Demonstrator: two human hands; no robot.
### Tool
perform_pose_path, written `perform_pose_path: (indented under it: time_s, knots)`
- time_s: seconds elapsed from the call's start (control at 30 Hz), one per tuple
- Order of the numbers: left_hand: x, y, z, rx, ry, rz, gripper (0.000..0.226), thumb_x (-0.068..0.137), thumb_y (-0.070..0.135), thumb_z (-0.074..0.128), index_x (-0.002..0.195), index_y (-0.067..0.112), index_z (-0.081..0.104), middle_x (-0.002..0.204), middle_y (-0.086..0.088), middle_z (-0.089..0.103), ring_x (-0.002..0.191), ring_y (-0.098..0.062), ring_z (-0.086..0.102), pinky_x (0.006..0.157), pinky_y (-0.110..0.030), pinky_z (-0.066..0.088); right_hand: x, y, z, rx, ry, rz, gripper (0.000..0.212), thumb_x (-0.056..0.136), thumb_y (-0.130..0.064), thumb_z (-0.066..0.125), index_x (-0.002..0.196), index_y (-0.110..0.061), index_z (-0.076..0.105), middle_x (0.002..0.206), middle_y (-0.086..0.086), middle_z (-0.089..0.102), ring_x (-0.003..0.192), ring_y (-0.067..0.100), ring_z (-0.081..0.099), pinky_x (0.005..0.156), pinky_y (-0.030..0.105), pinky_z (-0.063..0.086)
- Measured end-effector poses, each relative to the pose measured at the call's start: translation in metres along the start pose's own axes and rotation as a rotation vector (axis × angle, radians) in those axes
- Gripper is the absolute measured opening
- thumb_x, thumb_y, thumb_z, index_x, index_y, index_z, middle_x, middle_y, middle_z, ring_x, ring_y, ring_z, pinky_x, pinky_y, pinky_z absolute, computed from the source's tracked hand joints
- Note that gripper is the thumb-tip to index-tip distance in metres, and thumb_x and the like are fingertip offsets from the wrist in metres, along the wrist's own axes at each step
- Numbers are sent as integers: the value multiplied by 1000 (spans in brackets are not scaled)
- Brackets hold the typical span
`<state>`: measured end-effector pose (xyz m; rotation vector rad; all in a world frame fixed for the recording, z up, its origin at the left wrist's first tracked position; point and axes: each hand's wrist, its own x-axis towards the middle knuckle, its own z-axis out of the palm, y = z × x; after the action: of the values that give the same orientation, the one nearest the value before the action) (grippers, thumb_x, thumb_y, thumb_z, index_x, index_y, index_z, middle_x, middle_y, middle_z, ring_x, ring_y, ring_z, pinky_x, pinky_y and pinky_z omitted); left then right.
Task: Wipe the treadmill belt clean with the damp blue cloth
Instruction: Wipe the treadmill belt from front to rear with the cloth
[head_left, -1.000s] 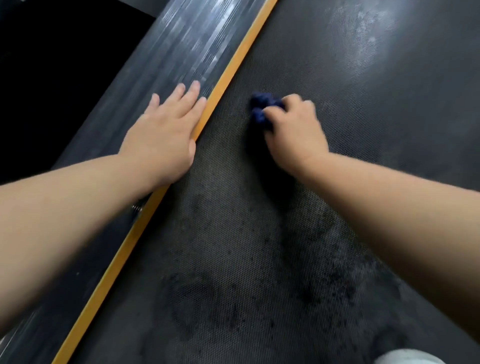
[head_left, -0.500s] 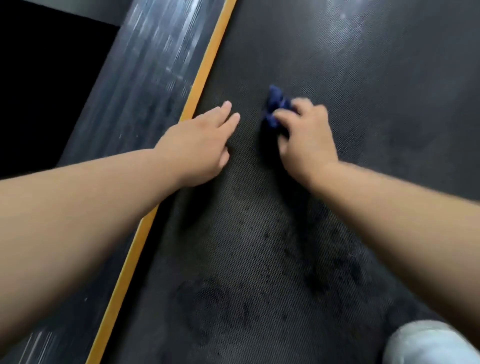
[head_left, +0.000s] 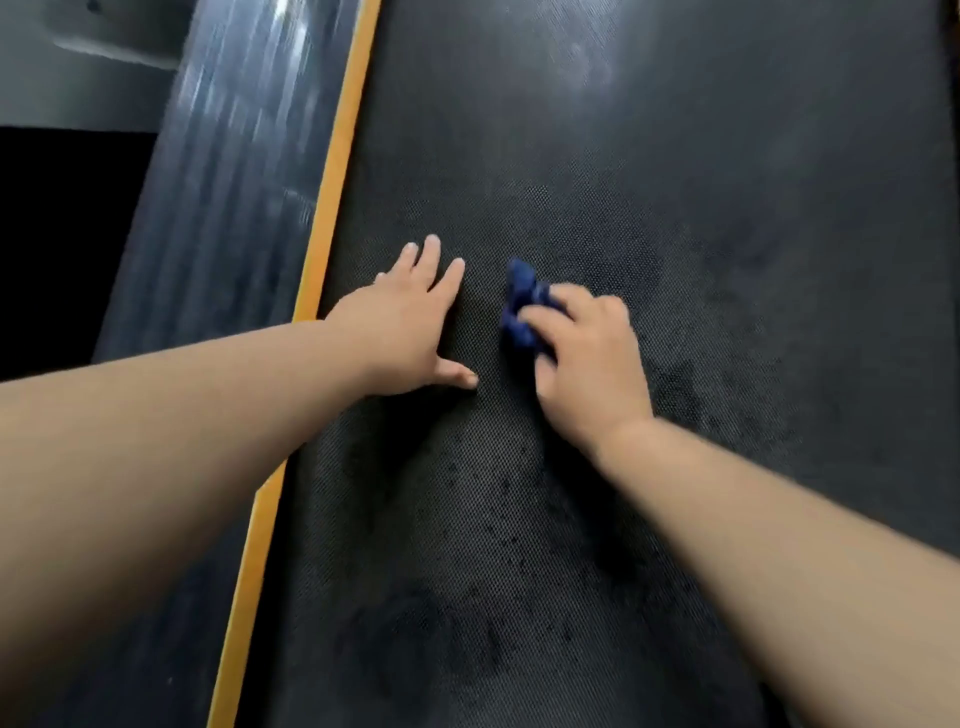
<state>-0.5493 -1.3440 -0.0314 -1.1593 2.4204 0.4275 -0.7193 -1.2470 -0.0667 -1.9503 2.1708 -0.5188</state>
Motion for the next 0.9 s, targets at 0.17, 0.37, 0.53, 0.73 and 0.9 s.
perform_pose_path:
  time_s: [0.17,0.37,0.53,0.73,0.9]
  knots:
    - [10,4,2,104,-34,-6,121,68,76,57,151,13,-5,157,-17,-14,145,-33,-6,112,-50,24,-12,10,-13,-20,-68,-125,33,73,-28,50,99,-25,70,116,0,61,88,34,51,73,42,50]
    - [15,9,1,82,-76,-19,123,69,69,64,150,9,-7,155,-22,-16,144,-39,-9,112,-55,21,75,13,-8,-137,-58,203,30,91,-27,51,119,-29,63,135,-4,47,114,33,40,91,40,40]
    - [9,15,-10,10,-132,-62,126,67,65,70,151,10,-6,156,-19,-17,144,-38,-9,113,-54,17,-29,2,-14,-50,-65,101,38,73,-23,63,110,-18,66,123,5,57,95,37,51,80,43,50]
    - [18,43,-8,34,-80,98,136,55,70,73,151,12,-4,158,-6,-16,146,-26,-10,113,-57,13,-1,28,-21,-117,-59,0,36,79,-26,56,114,-25,66,126,0,59,100,36,53,79,44,46]
    - [22,44,-3,27,-87,89,143,50,68,78,151,15,-8,158,-3,-20,146,-23,-14,114,-58,11,12,26,-24,-243,-104,165,36,91,-38,50,126,-32,54,135,-8,47,118,27,41,88,40,36]
